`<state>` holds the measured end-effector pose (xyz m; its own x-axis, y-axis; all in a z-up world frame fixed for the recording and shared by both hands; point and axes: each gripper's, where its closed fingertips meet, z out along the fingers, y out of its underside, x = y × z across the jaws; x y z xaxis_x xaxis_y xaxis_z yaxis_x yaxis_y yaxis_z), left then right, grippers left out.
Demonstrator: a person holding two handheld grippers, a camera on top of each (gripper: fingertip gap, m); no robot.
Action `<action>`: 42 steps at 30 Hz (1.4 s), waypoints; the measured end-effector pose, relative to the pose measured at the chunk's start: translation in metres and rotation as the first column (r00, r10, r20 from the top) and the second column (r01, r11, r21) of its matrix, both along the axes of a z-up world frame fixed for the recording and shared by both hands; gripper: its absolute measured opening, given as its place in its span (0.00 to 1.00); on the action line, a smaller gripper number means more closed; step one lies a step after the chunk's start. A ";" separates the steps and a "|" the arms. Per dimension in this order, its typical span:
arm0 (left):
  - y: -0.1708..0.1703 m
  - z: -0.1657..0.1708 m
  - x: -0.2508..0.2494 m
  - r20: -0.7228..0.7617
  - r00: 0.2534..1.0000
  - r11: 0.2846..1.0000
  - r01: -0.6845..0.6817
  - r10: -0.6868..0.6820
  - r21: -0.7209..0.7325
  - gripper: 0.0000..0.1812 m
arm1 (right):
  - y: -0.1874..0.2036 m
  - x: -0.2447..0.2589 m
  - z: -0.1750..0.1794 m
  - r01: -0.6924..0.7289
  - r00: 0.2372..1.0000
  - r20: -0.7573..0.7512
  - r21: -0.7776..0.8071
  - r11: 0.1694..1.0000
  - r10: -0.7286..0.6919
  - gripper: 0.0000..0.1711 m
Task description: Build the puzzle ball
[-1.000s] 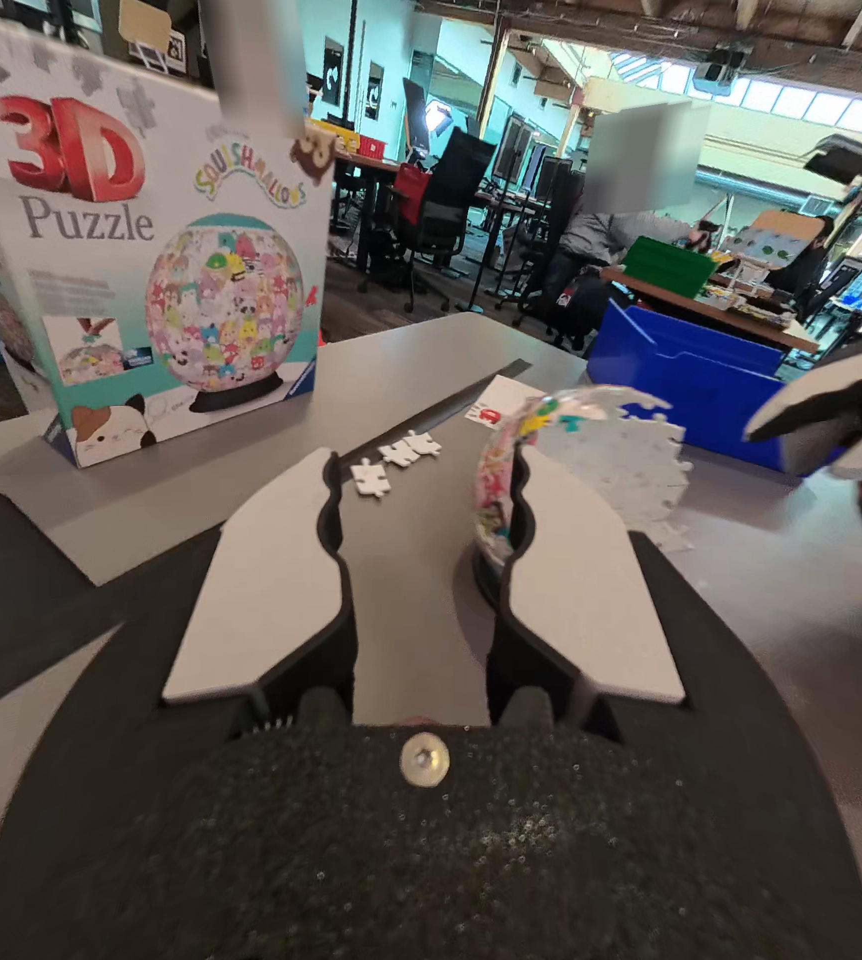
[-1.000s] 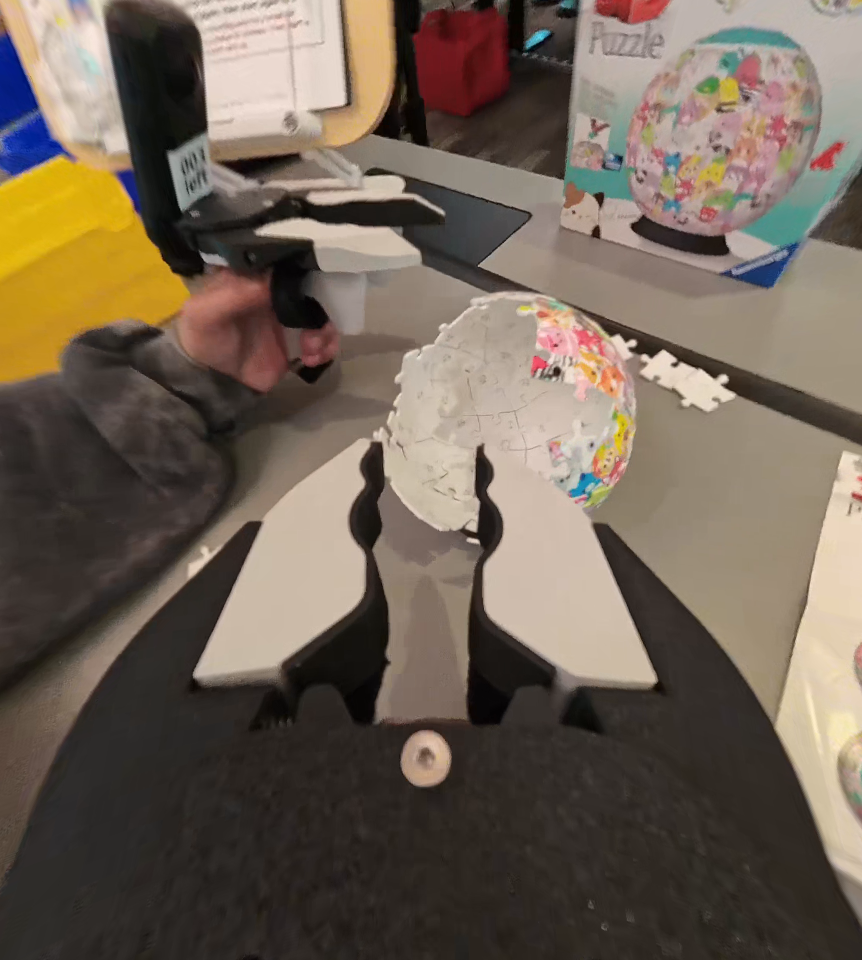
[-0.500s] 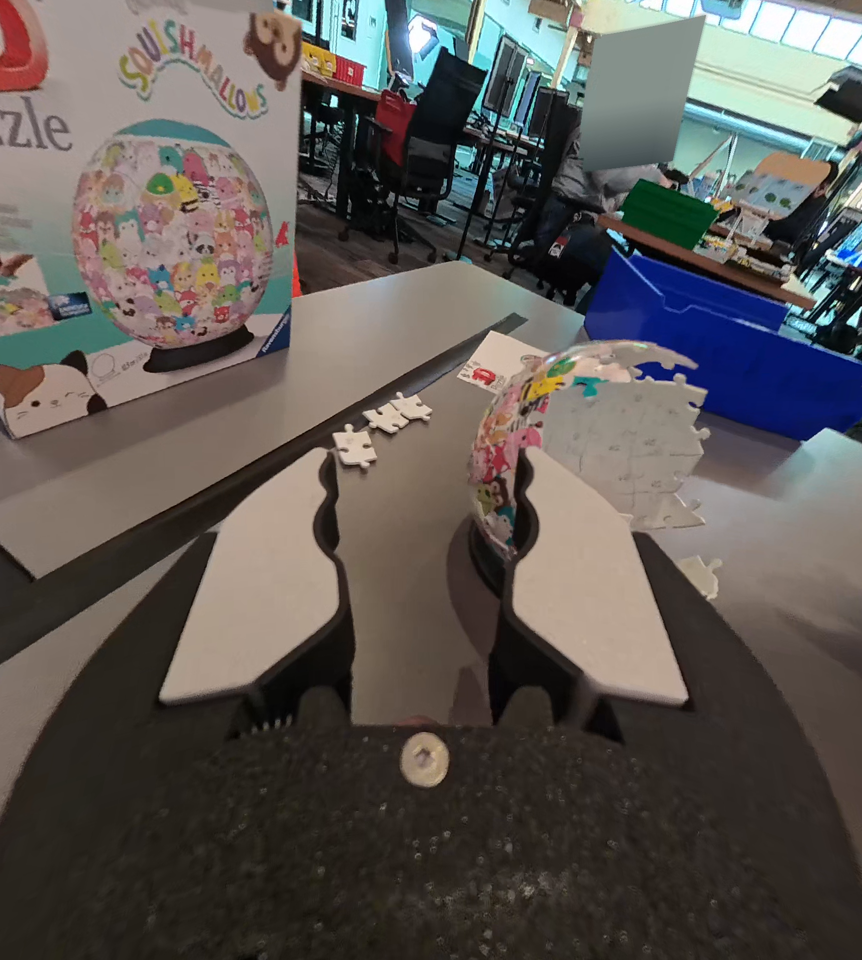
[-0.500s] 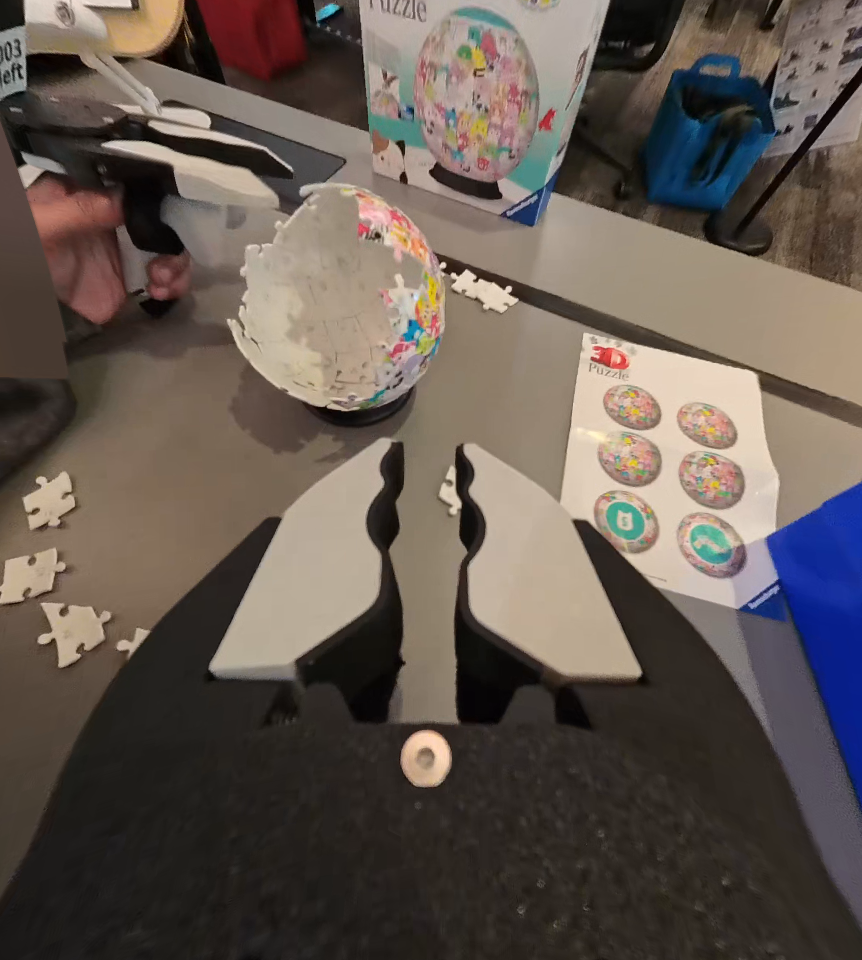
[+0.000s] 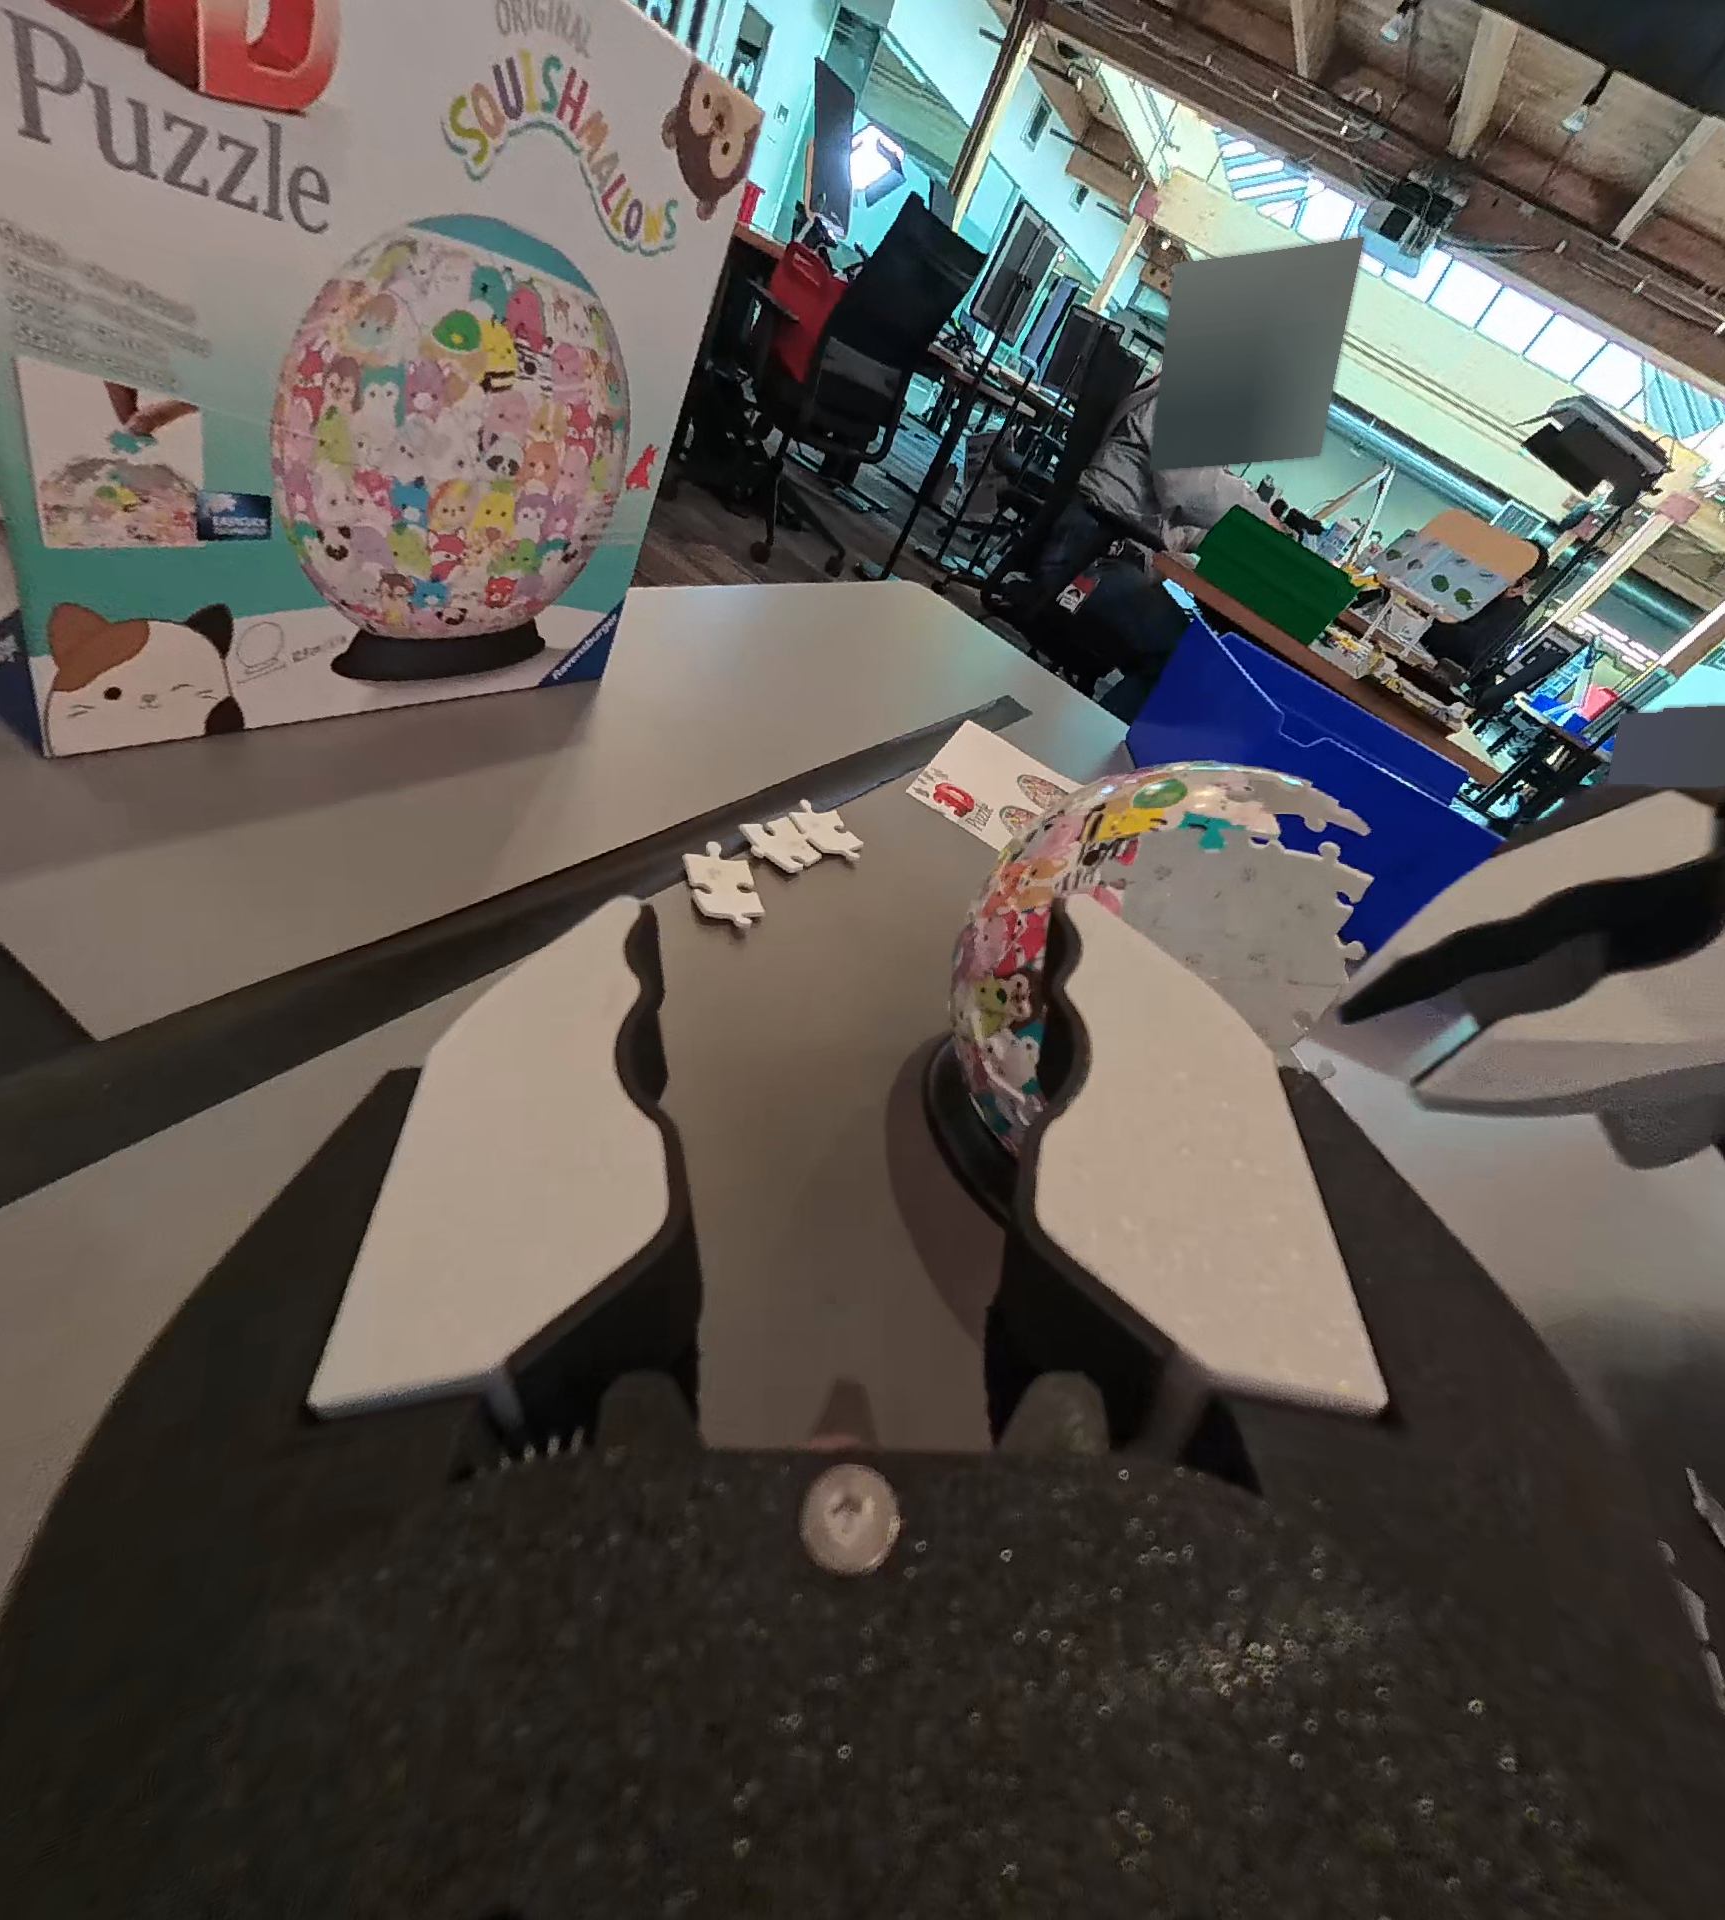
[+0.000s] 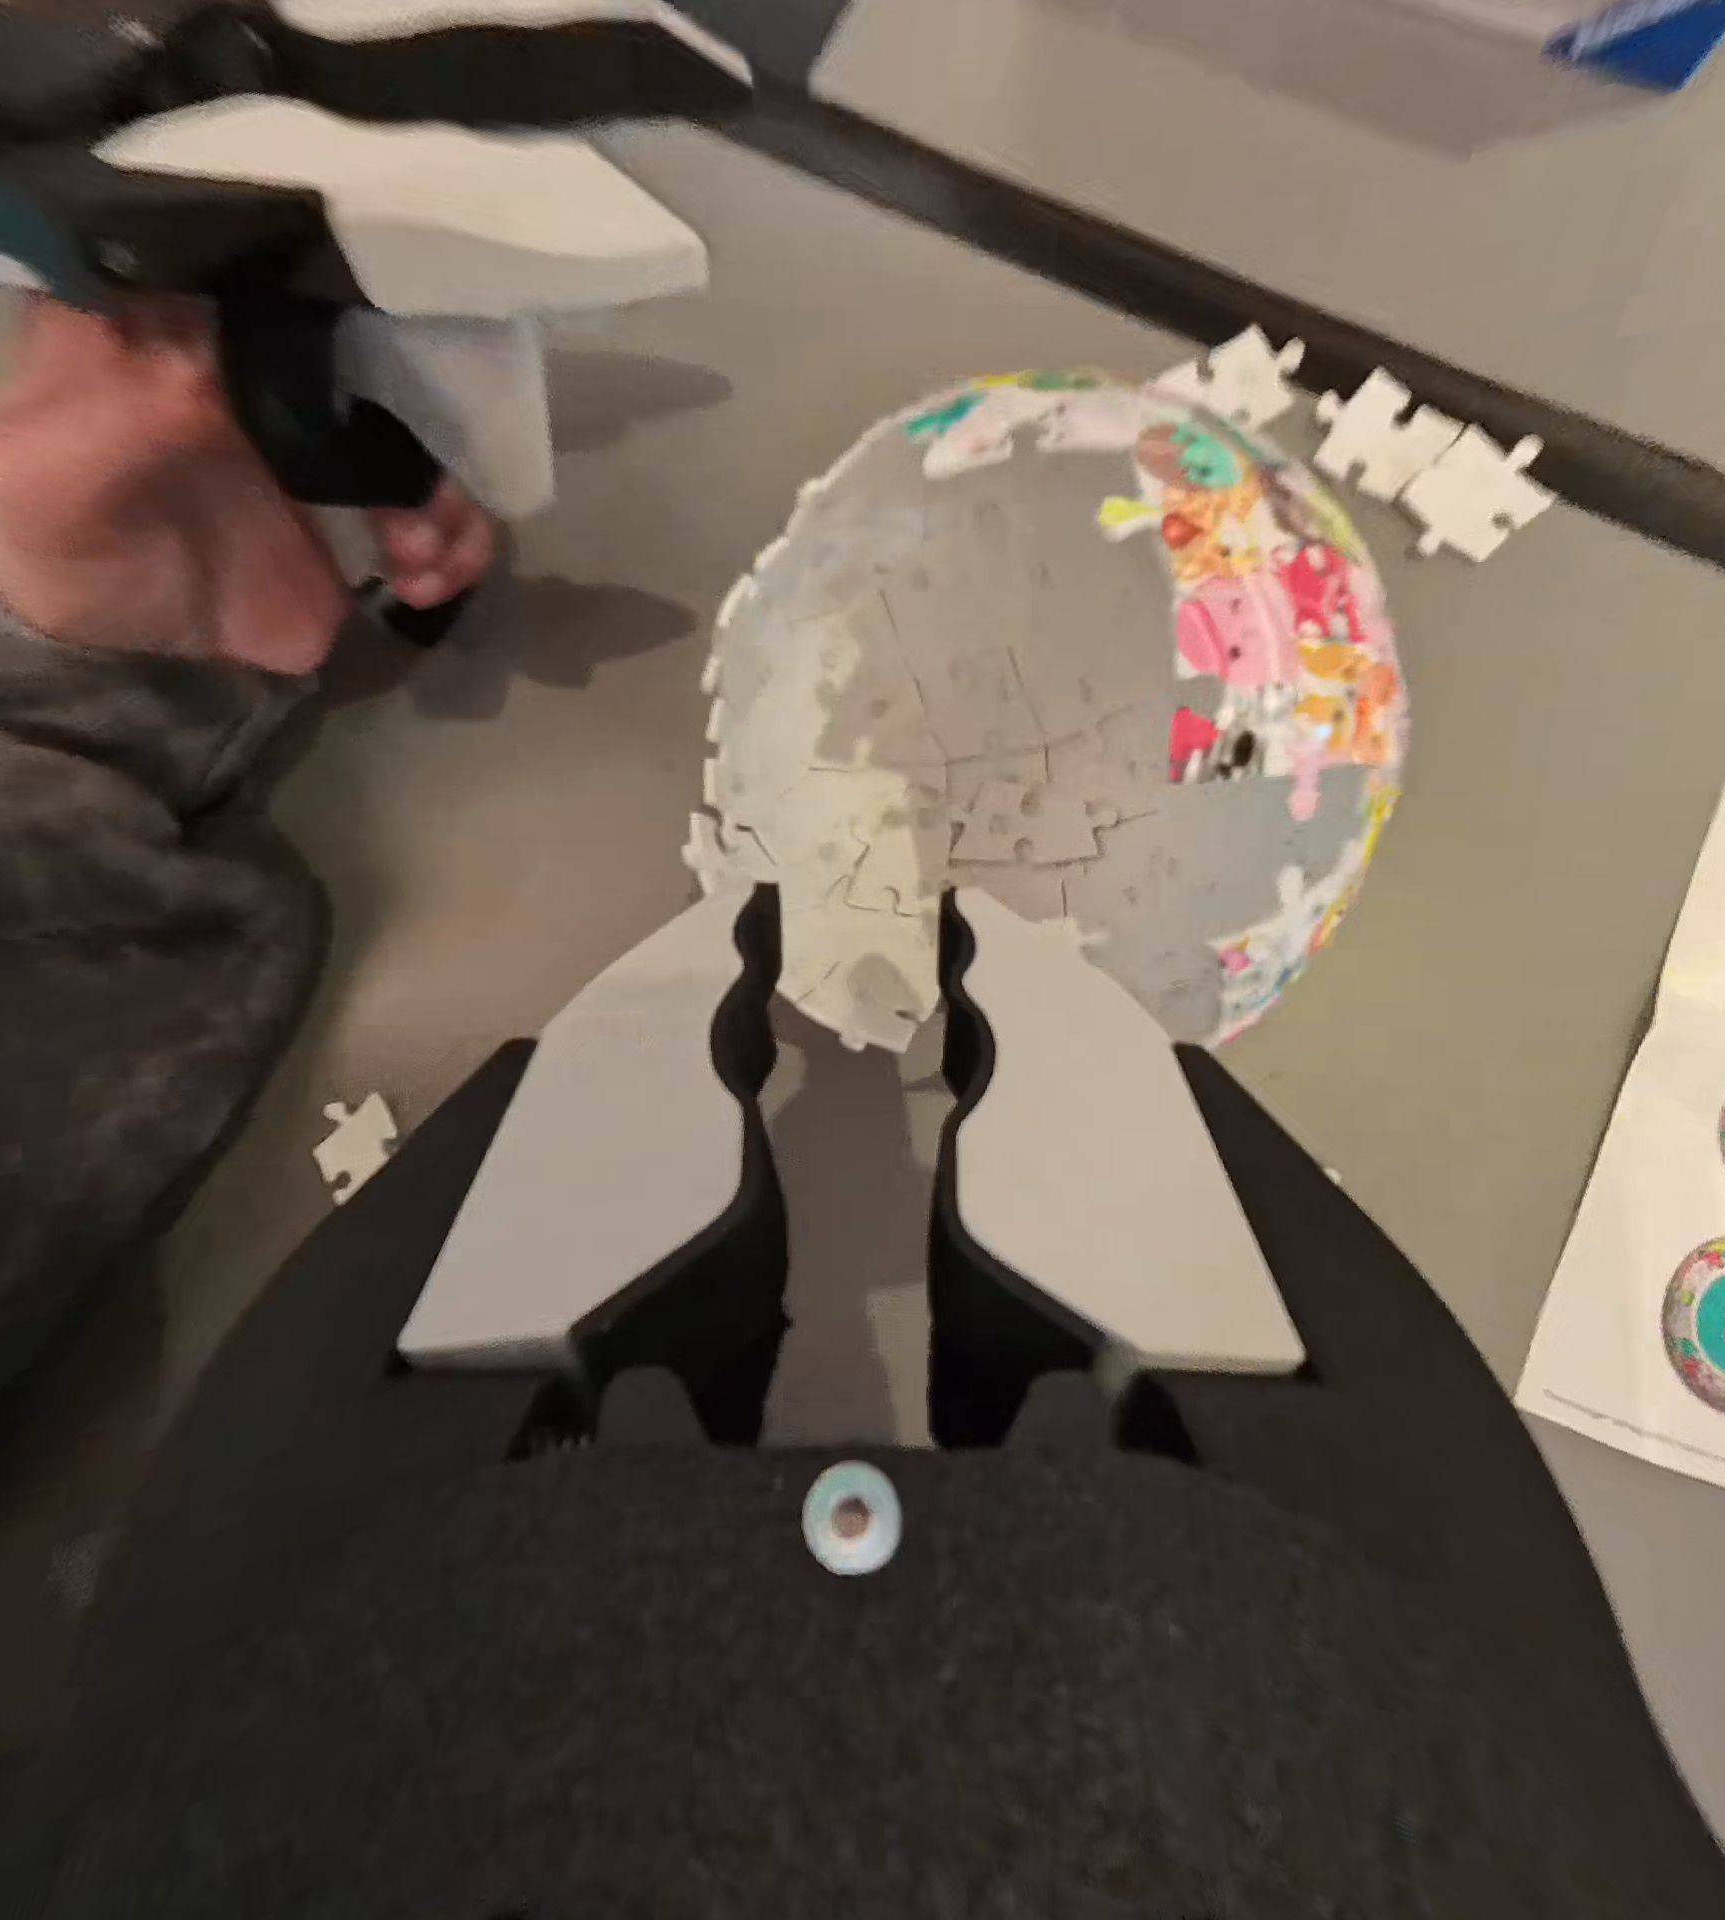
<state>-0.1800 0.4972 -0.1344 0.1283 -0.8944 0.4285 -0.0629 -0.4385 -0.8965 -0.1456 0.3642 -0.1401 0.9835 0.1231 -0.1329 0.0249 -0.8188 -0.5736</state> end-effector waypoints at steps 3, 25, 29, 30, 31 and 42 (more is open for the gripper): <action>-0.006 -0.001 0.000 -0.008 1.000 1.000 0.017 -0.017 0.004 0.40 | 0.009 -0.002 -0.020 0.008 0.999 0.037 -0.093 0.996 -0.005 0.16; -0.017 -0.002 0.000 -0.024 0.999 0.999 0.034 -0.034 0.021 0.42 | 0.021 0.000 -0.045 0.016 0.992 0.123 -0.343 0.939 0.028 0.19; -0.018 -0.002 0.000 -0.025 0.999 0.999 0.034 -0.034 0.026 0.42 | 0.021 0.001 -0.049 0.011 0.989 0.140 -0.398 0.917 0.049 0.19; -0.018 -0.002 0.000 -0.024 0.999 0.999 0.033 -0.033 0.028 0.42 | 0.019 0.002 -0.051 0.011 0.987 0.149 -0.416 0.909 0.056 0.19; -0.018 -0.002 0.000 -0.023 0.999 0.999 0.033 -0.032 0.028 0.42 | 0.018 0.003 -0.053 0.013 0.984 0.164 -0.427 0.904 0.063 0.19; -0.021 -0.001 0.001 -0.025 0.998 0.998 0.050 -0.049 0.042 0.41 | 0.010 -0.005 -0.013 -0.030 0.971 0.218 -0.315 0.949 0.103 0.17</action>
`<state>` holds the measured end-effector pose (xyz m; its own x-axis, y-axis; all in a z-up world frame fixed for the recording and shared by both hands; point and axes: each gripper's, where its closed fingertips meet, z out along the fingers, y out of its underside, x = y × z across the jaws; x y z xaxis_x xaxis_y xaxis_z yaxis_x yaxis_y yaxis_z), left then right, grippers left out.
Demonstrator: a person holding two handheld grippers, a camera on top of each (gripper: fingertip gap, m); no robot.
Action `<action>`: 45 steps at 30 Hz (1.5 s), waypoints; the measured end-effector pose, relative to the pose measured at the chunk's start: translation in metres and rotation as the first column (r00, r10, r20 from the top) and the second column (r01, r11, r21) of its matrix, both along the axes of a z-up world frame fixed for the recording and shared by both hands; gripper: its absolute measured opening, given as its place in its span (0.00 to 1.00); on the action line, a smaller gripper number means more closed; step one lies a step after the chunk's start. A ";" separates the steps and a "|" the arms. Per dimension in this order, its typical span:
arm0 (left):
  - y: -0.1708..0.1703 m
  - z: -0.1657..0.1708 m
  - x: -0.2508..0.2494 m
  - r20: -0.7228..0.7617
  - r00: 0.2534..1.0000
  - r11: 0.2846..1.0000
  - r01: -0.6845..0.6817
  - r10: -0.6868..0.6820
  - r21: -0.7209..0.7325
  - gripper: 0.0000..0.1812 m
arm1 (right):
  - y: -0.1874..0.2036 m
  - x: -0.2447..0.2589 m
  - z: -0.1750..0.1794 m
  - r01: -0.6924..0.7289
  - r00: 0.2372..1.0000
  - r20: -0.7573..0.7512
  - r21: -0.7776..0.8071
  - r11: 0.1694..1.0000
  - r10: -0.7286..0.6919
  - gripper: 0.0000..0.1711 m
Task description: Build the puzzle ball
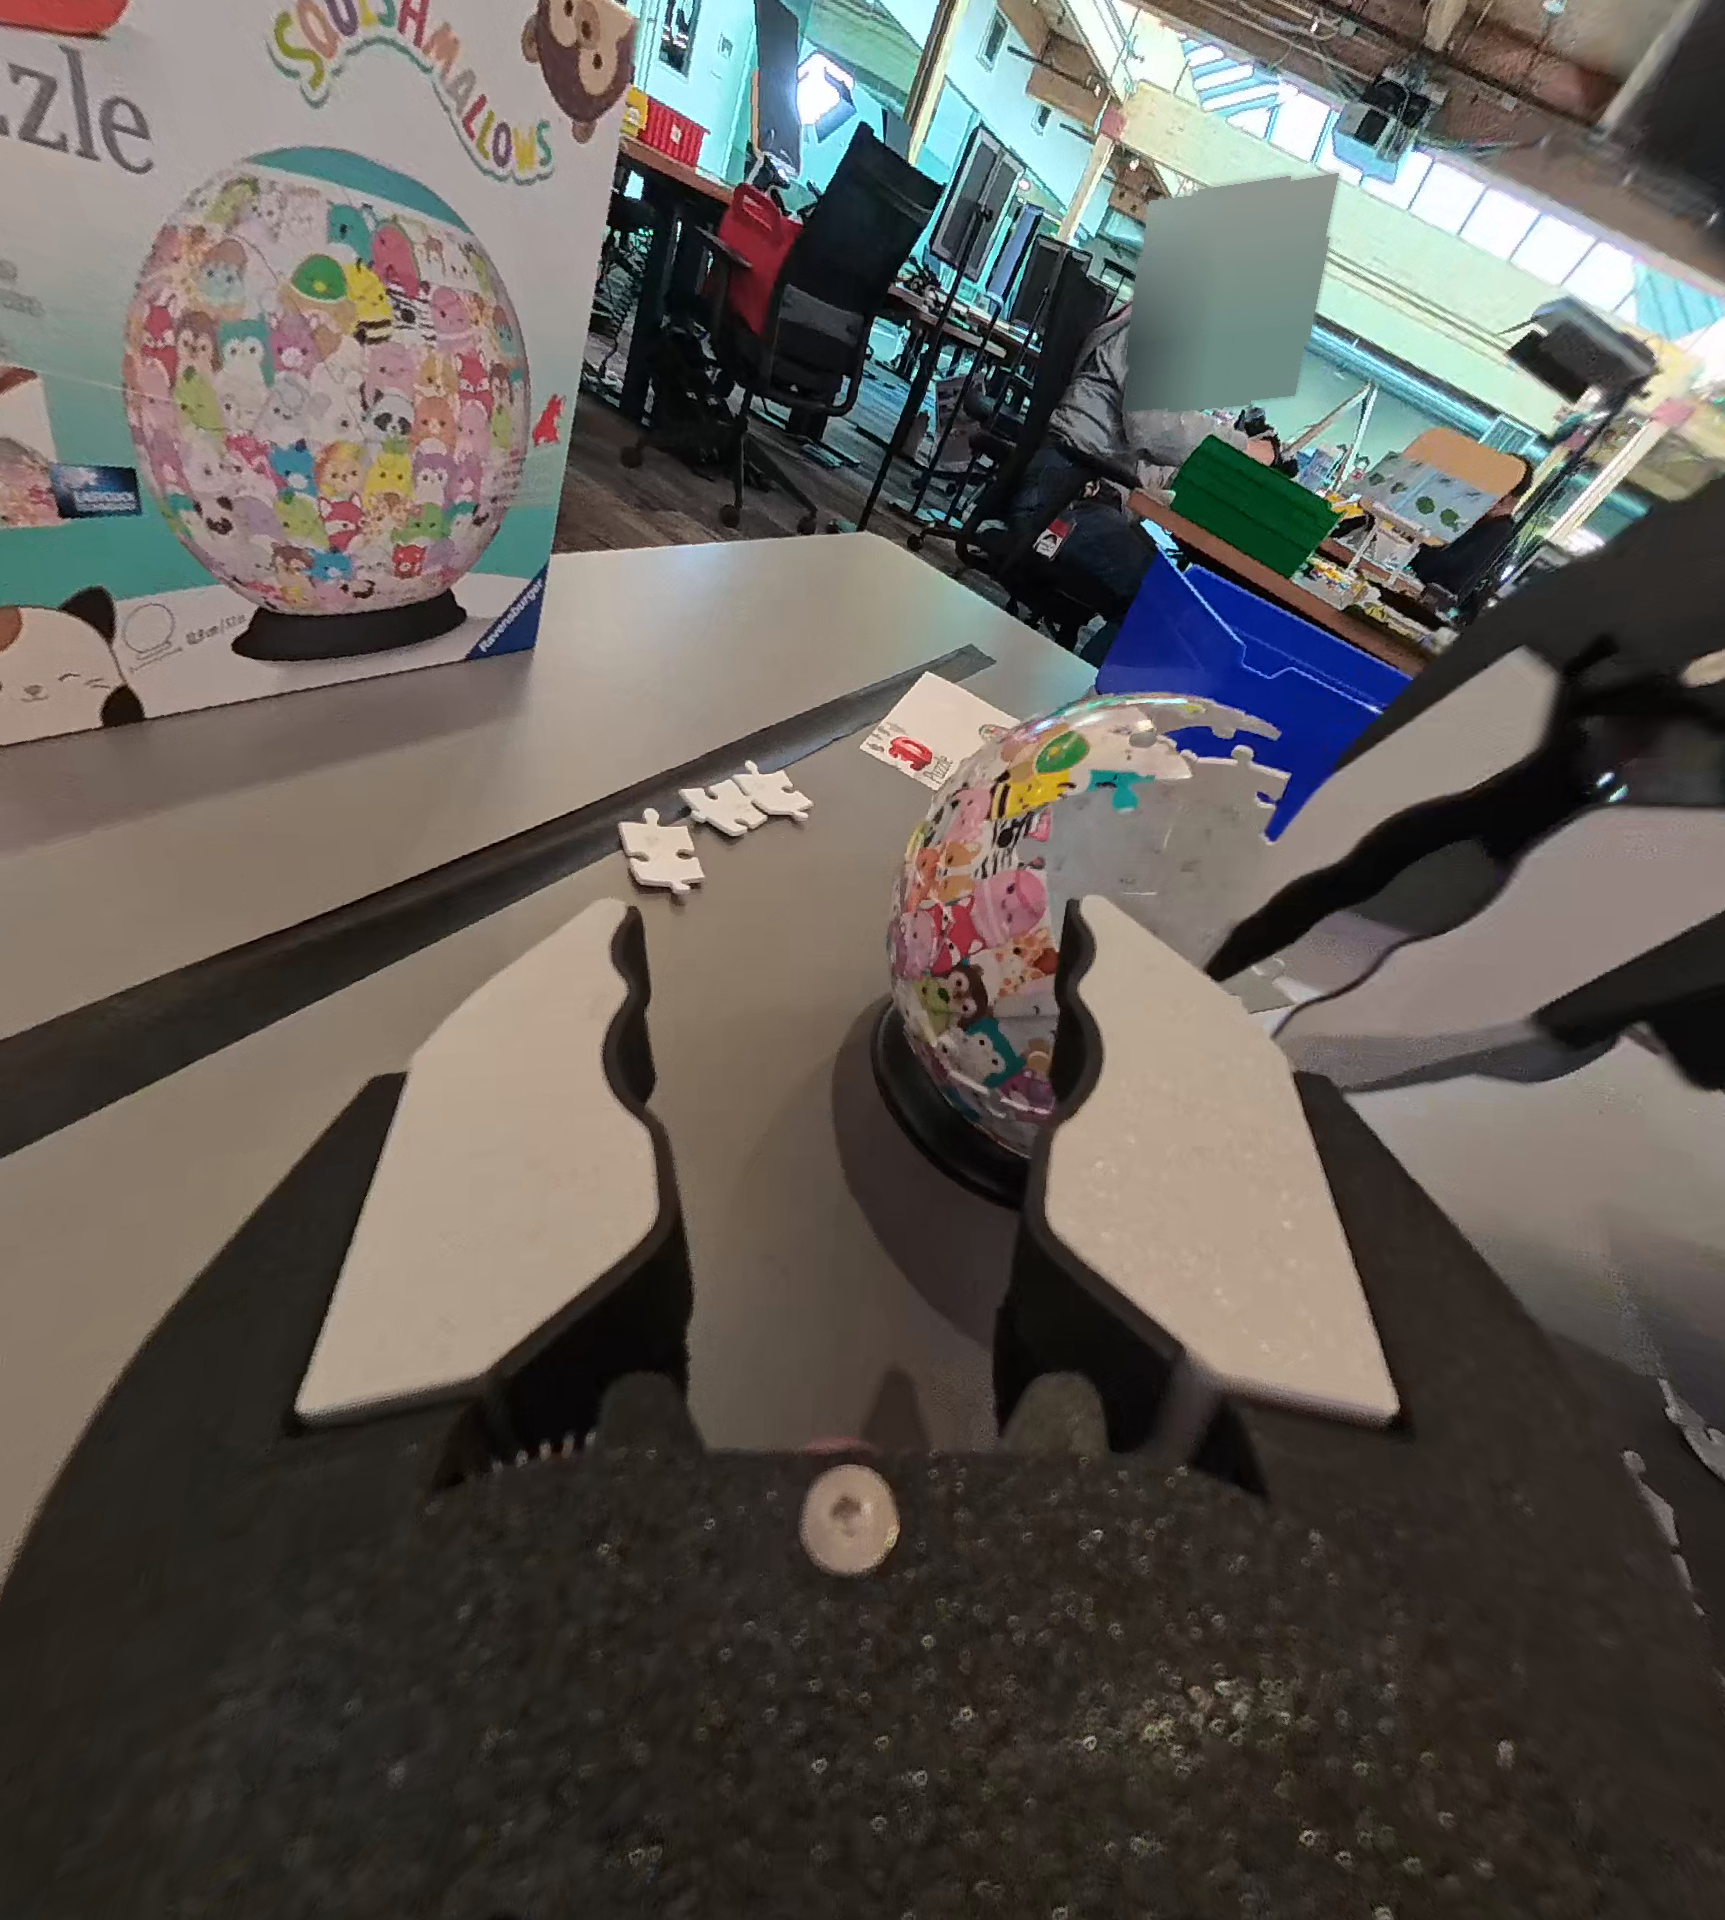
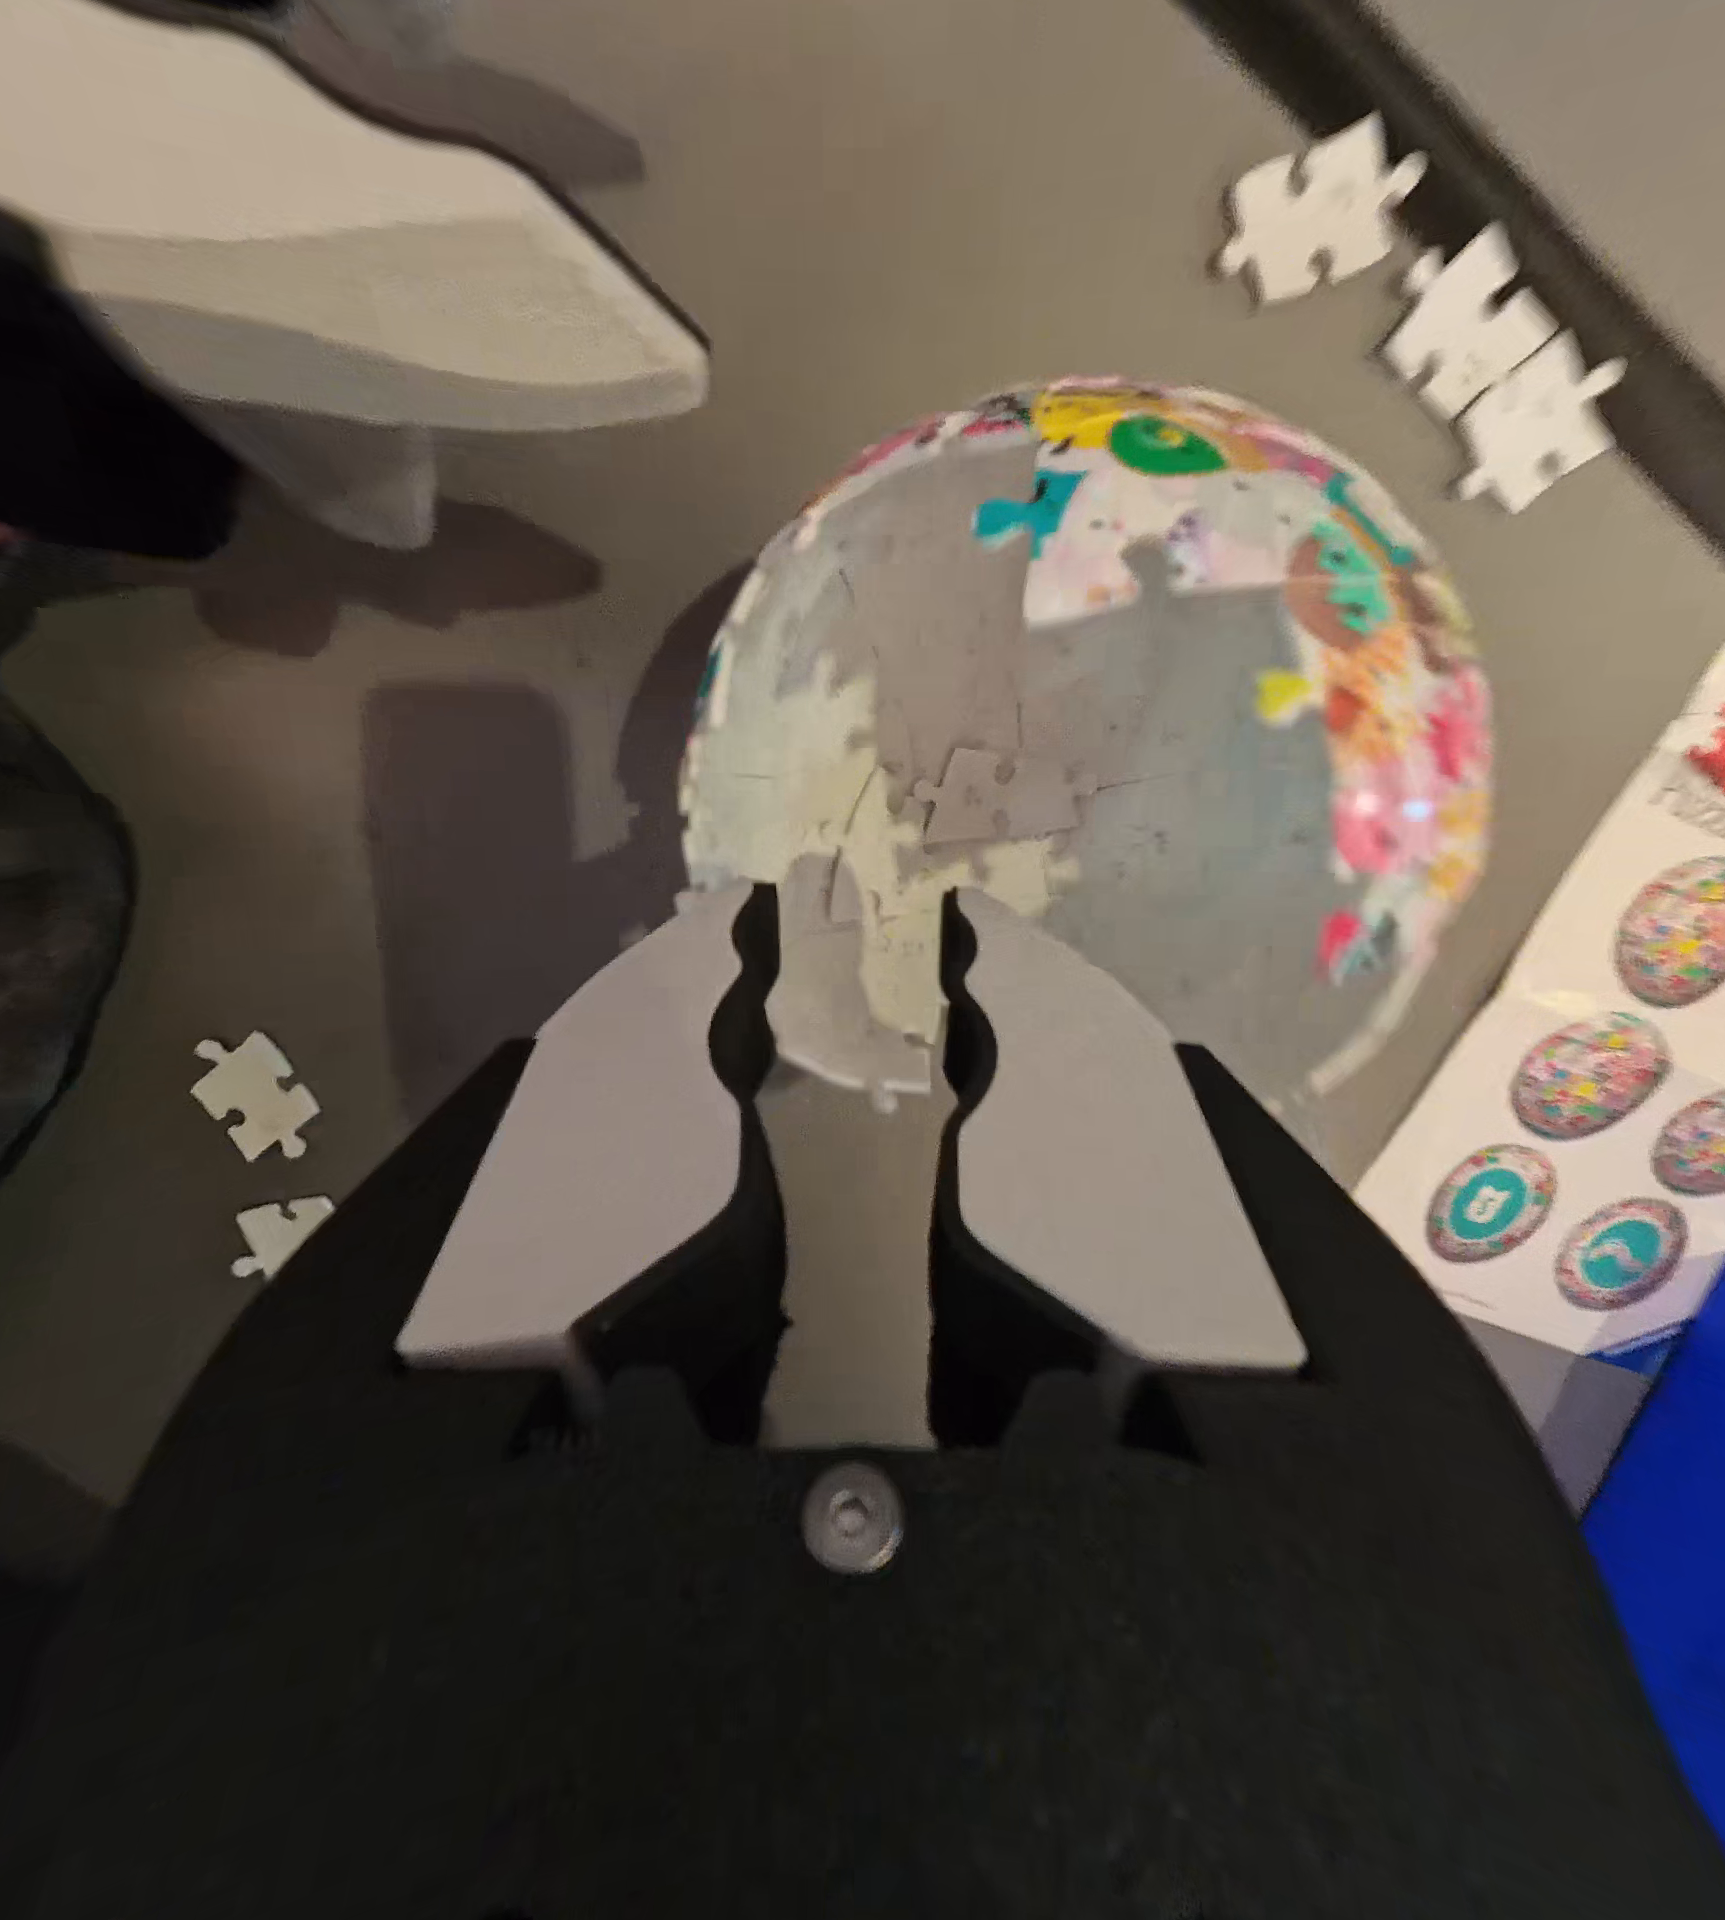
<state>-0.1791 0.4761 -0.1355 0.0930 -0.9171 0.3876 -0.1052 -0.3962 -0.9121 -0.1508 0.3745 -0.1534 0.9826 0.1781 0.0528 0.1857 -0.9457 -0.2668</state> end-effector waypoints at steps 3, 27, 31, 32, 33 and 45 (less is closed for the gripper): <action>-0.002 0.003 -0.001 0.013 1.000 1.000 0.009 -0.009 0.006 0.40 | -0.011 0.011 0.031 -0.027 0.998 0.064 0.188 0.982 0.015 0.18; -0.112 0.012 0.000 -0.082 0.987 0.921 0.160 -0.140 0.356 0.00 | -0.038 0.005 -0.003 -0.055 0.998 0.065 0.553 0.831 0.023 0.00; -0.123 0.002 0.004 -0.143 0.976 0.897 0.207 -0.162 0.391 0.00 | -0.037 0.007 -0.006 -0.067 0.997 0.077 0.554 0.830 0.028 0.00; -0.124 0.000 0.005 -0.152 0.973 0.897 0.219 -0.172 0.384 0.00 | -0.037 0.008 -0.007 -0.068 0.996 0.083 0.549 0.833 0.026 0.00; -0.126 -0.003 0.006 -0.167 0.969 0.899 0.232 -0.181 0.370 0.00 | -0.036 0.008 -0.007 -0.070 0.996 0.086 0.549 0.833 0.027 0.00; -0.130 -0.009 0.007 -0.205 0.962 0.891 0.250 -0.182 0.380 0.00 | -0.035 0.006 -0.010 -0.082 0.995 0.096 0.551 0.831 0.034 0.00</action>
<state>-0.1718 0.3465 -0.1449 -0.0955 -0.9953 -0.0183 -0.3038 0.0466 -0.9516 -0.1445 0.3394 -0.1634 0.9596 0.1524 0.2365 0.2787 -0.6309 -0.7240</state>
